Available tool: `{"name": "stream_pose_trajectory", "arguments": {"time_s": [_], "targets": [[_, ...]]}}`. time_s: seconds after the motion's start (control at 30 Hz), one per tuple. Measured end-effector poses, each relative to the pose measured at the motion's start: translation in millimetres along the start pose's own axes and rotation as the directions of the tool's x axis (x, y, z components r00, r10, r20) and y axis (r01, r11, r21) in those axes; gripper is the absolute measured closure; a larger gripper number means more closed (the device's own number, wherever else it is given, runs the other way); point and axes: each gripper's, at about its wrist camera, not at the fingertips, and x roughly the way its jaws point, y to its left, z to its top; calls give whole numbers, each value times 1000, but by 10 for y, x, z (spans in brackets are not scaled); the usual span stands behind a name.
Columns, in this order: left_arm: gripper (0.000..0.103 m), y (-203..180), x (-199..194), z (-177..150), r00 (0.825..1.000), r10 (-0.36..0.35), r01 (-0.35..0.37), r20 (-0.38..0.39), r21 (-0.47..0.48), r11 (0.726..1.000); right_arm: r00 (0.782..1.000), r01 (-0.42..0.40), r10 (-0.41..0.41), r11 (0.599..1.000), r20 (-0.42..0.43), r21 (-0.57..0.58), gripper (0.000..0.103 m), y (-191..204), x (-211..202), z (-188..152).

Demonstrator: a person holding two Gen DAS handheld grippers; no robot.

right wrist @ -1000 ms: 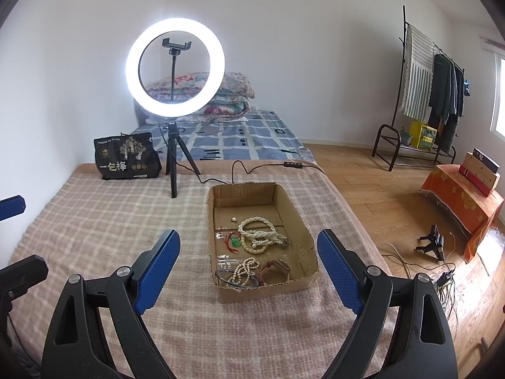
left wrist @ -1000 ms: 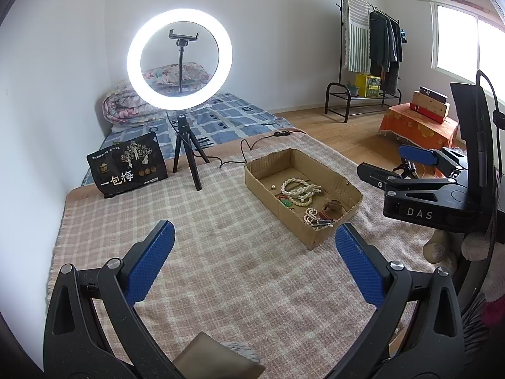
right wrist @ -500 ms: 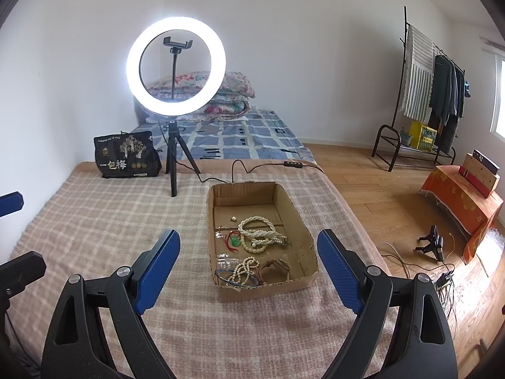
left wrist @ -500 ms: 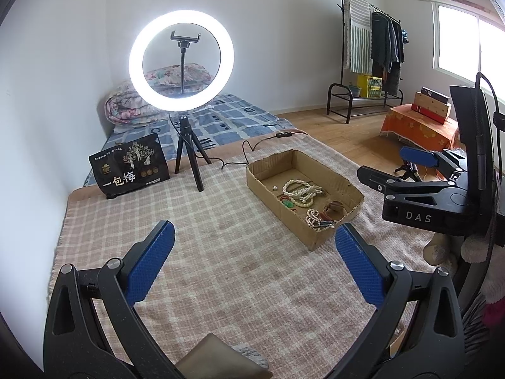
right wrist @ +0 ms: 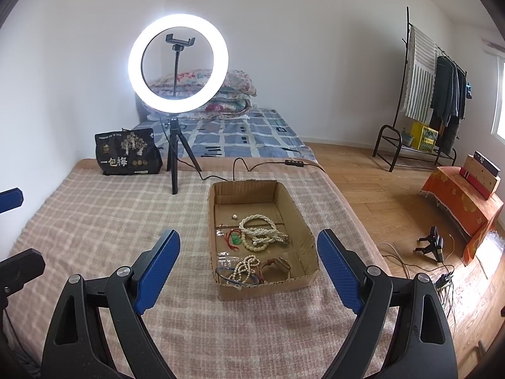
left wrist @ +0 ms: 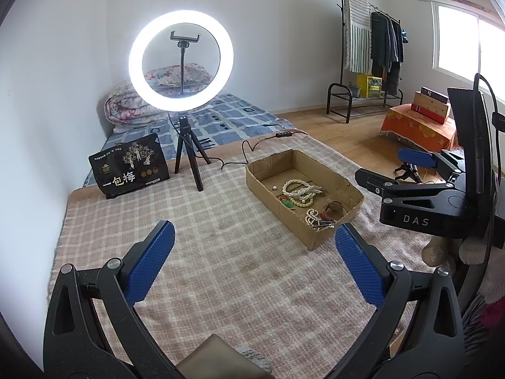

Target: Organize jewelry

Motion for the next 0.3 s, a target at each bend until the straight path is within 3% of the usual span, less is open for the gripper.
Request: {"name": "stream_pose_trajectory", "arguments": {"time_s": [0.3], "targets": [[0, -25, -34, 37, 999, 27, -27, 23, 11, 1000, 1000, 0, 0, 1000, -1, 0, 14, 6, 9, 12]]}}
